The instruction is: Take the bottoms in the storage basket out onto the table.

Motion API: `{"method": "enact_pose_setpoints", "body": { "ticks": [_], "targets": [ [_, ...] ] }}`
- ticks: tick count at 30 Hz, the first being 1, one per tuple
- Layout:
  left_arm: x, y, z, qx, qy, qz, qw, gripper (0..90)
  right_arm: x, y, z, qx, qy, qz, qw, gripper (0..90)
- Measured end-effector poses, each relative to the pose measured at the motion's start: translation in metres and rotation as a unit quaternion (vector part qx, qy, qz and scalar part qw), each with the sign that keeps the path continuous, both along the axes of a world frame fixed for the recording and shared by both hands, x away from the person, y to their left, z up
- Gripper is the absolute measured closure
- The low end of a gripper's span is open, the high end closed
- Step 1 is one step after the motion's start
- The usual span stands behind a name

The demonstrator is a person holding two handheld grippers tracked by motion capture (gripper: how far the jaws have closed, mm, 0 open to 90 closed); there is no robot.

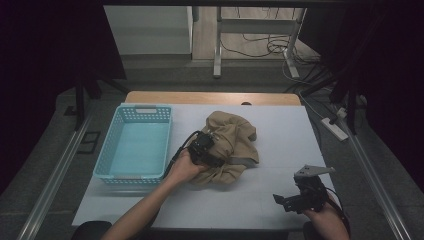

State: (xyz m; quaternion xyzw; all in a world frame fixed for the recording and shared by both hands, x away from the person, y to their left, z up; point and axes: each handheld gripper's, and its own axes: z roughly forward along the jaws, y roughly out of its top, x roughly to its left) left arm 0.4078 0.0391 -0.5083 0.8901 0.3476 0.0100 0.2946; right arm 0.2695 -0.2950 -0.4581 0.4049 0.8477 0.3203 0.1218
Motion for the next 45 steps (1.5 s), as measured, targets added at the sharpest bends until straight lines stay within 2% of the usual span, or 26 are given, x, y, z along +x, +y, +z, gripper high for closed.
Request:
{"method": "enact_pose_setpoints", "body": {
  "ticks": [4, 7, 9, 16, 22, 28, 38, 45],
  "targets": [
    [0.001, 0.002, 0.001, -0.013, 0.007, -0.008, 0.9999, 12.0, 0.000, 0.000, 0.000, 0.000, -0.002, 0.000, 1.0000, 0.9],
    [0.002, 0.004, 0.006, -0.033, 0.011, -0.008, 0.9994, 8.7, -0.001, 0.000, 0.000, 0.002, -0.003, -0.001, 1.0000, 0.9],
    [0.001, 0.004, 0.009, -0.046, 0.006, -0.005, 0.9989, 6.5, -0.001, 0.000, 0.000, 0.000, -0.002, 0.000, 1.0000, 0.9],
    [-0.001, 0.005, 0.018, -0.055, -0.023, -0.008, 0.9982, 2.1, 0.000, 0.000, 0.000, 0.002, -0.004, 0.000, 1.0000, 0.9],
    [-0.003, 0.007, 0.022, -0.070, -0.034, -0.018, 0.9968, 0.3, 0.000, -0.001, 0.000, 0.004, -0.003, 0.000, 1.0000, 0.9],
    [-0.005, 0.009, 0.026, -0.090, -0.032, -0.026, 0.9951, 0.0, 0.000, -0.001, 0.000, 0.008, -0.001, -0.002, 1.0000, 0.9],
    [-0.006, 0.013, 0.035, -0.103, -0.024, -0.041, 0.9936, 0.0, 0.000, -0.001, 0.000, 0.008, -0.001, -0.001, 1.0000, 1.0],
    [-0.009, 0.015, 0.042, -0.116, -0.029, -0.052, 0.9915, 0.0, 0.000, -0.001, 0.000, 0.009, -0.001, -0.001, 1.0000, 1.1]
  ]
}}
